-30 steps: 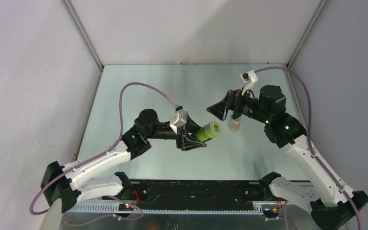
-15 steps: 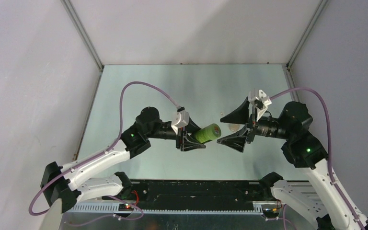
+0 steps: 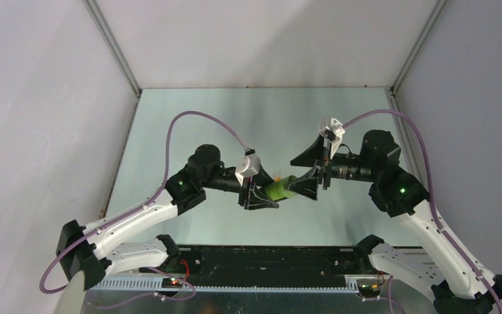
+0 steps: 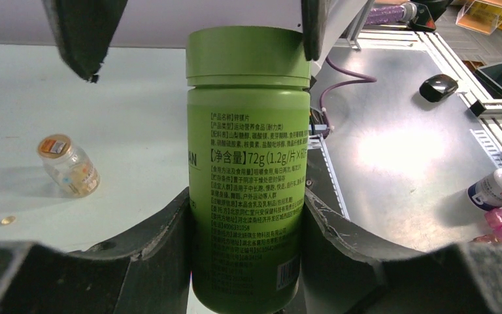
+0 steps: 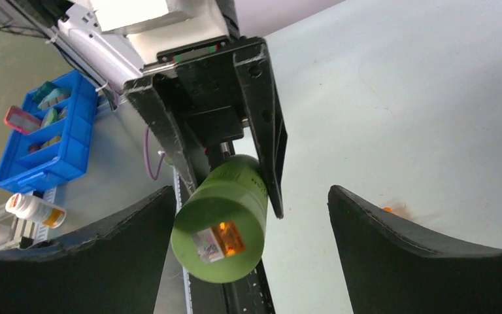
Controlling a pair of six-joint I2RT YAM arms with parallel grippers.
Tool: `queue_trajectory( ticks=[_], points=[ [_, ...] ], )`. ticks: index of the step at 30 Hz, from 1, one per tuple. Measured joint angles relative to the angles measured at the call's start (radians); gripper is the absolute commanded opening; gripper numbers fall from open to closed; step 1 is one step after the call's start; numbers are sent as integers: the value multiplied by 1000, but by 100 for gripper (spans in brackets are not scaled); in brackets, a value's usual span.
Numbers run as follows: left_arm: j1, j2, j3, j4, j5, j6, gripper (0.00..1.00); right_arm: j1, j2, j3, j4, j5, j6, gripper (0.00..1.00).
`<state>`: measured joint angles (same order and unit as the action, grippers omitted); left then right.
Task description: Sort the pills into containers
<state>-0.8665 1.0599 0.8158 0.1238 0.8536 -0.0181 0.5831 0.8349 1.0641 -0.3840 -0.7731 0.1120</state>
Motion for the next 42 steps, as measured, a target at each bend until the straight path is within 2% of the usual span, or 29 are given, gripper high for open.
queue_trajectory(
  ticks=[4,10,14,18,23,28,36,42],
  points=[
    [1,2,0,-23,-2,0,0,17,36,0,35,72,42,87],
    [0,-6,0,-22,6,0,0,15,90,0,53,301,124,82],
    [0,-19,0,-20,5,0,0,-8,101,0,43,389,176,91],
    [0,-26,0,-18,2,0,0,-43,65,0,48,367,210,98],
    [0,-26,0,-14,-8,0,0,-91,0,1,83,169,246,99],
    [0,-26,0,-14,-8,0,0,-60,-9,4,59,5,177,98],
    [0,-26,0,-17,-1,0,0,-32,-2,4,4,10,97,94],
    [0,-26,0,-29,0,0,0,-24,47,15,22,158,151,91]
  ],
)
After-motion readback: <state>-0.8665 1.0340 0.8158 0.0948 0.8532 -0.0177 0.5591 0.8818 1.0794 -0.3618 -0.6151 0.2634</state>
